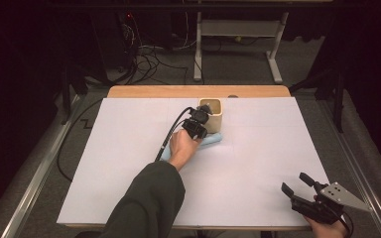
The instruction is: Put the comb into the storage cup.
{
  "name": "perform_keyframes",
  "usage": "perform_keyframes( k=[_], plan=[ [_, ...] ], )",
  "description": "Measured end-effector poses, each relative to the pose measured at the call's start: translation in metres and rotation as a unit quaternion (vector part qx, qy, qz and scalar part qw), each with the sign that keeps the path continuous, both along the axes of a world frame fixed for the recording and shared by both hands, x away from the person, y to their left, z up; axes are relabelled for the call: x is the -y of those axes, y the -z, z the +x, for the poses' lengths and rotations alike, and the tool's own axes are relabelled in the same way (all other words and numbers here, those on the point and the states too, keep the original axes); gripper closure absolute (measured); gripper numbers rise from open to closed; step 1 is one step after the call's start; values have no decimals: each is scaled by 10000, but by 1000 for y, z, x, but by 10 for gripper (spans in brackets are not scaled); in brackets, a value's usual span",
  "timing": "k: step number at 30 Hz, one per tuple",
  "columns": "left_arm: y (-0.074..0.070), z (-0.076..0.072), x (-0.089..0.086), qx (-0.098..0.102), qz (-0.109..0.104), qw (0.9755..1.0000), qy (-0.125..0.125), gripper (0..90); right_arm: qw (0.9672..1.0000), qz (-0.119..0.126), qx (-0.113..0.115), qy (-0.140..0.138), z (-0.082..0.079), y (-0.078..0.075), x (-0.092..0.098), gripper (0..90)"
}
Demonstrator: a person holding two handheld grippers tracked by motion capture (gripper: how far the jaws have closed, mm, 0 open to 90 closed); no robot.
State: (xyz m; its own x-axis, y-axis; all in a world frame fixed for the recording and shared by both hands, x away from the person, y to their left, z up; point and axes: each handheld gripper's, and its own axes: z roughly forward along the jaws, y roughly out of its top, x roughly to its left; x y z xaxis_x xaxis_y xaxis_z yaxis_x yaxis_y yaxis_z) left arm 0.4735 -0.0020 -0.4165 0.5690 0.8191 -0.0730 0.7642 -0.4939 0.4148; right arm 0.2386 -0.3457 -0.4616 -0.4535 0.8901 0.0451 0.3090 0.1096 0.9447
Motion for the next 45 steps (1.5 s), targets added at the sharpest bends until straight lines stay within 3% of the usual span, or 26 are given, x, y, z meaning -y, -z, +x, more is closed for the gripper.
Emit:
perform_keyframes(
  k=[30, 45],
  plan=[
    [5, 1, 2, -76, 16, 10000, 39, 896, 10000, 4, 43, -1, -1, 0, 0, 254],
    [8, -11, 7, -168, 78, 9991, 378, 896, 10000, 2, 56, 5, -1, 0, 0, 256]
  ],
)
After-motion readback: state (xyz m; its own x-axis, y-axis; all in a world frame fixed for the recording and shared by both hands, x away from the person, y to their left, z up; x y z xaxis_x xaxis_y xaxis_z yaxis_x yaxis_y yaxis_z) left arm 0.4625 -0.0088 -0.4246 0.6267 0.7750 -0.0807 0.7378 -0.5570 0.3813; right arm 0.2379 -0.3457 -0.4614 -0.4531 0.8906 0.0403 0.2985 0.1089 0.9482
